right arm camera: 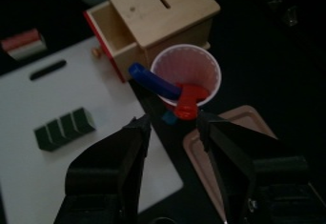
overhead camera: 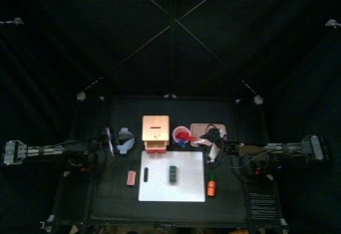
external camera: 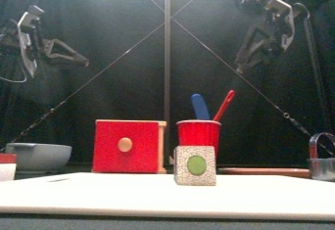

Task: Place sushi on board then cut the sushi with the knife then place the pieces on the plate
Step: Pick knife at handle with right hand

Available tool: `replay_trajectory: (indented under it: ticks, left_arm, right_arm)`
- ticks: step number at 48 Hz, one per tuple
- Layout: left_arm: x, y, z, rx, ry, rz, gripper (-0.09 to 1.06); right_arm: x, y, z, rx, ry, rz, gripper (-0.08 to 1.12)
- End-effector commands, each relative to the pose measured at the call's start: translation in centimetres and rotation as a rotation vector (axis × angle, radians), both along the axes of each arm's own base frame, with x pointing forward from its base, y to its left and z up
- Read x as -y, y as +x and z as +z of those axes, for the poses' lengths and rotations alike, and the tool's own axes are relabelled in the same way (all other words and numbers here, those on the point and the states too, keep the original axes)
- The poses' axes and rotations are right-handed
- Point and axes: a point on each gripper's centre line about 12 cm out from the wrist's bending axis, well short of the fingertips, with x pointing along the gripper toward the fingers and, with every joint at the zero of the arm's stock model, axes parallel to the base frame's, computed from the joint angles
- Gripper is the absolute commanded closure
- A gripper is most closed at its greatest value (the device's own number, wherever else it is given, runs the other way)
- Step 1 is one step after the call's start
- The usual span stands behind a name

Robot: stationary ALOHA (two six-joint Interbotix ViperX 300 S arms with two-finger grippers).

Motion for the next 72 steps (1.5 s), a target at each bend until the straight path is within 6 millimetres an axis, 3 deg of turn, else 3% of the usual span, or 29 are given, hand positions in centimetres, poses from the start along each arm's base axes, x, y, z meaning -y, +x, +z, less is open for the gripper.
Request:
replay_trajectory:
  ticks: [1, 12, 20, 27, 36, 49, 56, 65, 72]
  left_arm:
    - [-0.3, 0.3, 1.1, 0.038, -0.007, 0.015, 0.87]
    - [-0.7, 0.2, 1.2, 0.051, -0.05, 0.044, 0.87]
    - [-1.3, 0.1, 1.4, 0.058, -0.047, 0.075, 0.87]
    - [-1.6, 0.0, 1.4, 0.058, -0.046, 0.092, 0.87]
    - [-1.6, -0.1, 1.2, 0.051, -0.044, 0.091, 0.87]
    - [-1.7, -0.2, 1.2, 0.047, -0.036, 0.1, 0.87]
    - [-1.8, -0.2, 1.1, 0.043, -0.027, 0.103, 0.87]
    - [-1.8, -0.2, 1.2, 0.045, -0.027, 0.103, 0.87]
    - [-1.8, -0.2, 1.1, 0.042, -0.023, 0.101, 0.87]
  right_arm:
    - [0.2, 0.1, 0.6, -0.048, -0.033, 0.028, 0.24]
    - [0.3, -1.1, 3.0, 0.074, 0.057, -0.013, 0.24]
    - [1.3, -3.0, 5.1, 0.347, 0.291, -0.133, 0.23]
    - [2.7, -4.8, 3.6, 0.57, 0.487, -0.254, 0.22]
    - [3.1, -6.4, 2.8, 0.542, 0.495, -0.322, 0.17]
    - [3.0, -6.2, 1.9, 0.542, 0.601, -0.364, 0.07]
    - [3.1, -5.1, 2.8, 0.597, 0.522, -0.284, 0.07]
    - [2.4, -2.7, 3.7, 0.495, 0.161, -0.054, 0.07]
    - [2.3, -1.9, 4.4, 0.381, -0.127, 0.069, 0.07]
